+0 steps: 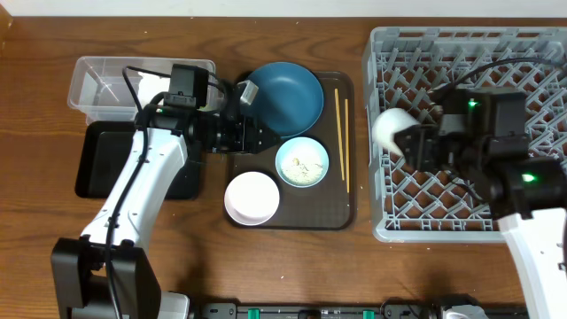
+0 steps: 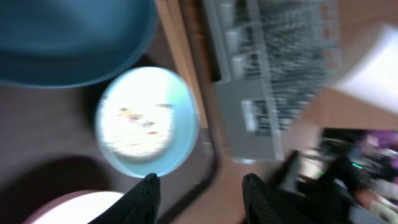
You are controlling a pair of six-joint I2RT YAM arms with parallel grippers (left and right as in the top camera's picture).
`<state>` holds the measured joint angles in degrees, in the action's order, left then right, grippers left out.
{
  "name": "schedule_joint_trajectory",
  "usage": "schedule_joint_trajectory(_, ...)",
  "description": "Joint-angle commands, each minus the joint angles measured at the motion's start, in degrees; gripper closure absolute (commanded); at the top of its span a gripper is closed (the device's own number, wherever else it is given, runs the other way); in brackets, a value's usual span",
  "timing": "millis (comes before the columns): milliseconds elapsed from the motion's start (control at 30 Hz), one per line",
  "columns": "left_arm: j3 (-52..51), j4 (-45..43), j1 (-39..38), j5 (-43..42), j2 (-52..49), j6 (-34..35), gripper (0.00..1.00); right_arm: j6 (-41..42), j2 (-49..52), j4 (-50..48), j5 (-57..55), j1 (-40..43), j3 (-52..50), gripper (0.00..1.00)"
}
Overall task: Sort waste into correct bins and load items into the dishwasher rack
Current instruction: 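Place the white cup upside down in the dish rack with right gripper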
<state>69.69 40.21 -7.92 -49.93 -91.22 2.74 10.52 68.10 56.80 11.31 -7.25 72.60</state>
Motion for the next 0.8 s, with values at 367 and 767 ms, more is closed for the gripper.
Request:
schedule_joint_trajectory(367,0.76,4.70,0.07,19.30,0.33,-0.61,0.54,2.67,10.12,14.82,-13.16,0.09,3.58,0.60)
schedule_joint_trajectory(767,0.76,5.20,0.09,20.90,0.33,-0.61,0.54,-0.35,24.00,13.73,-6.49,-0.02,3.58,0.57)
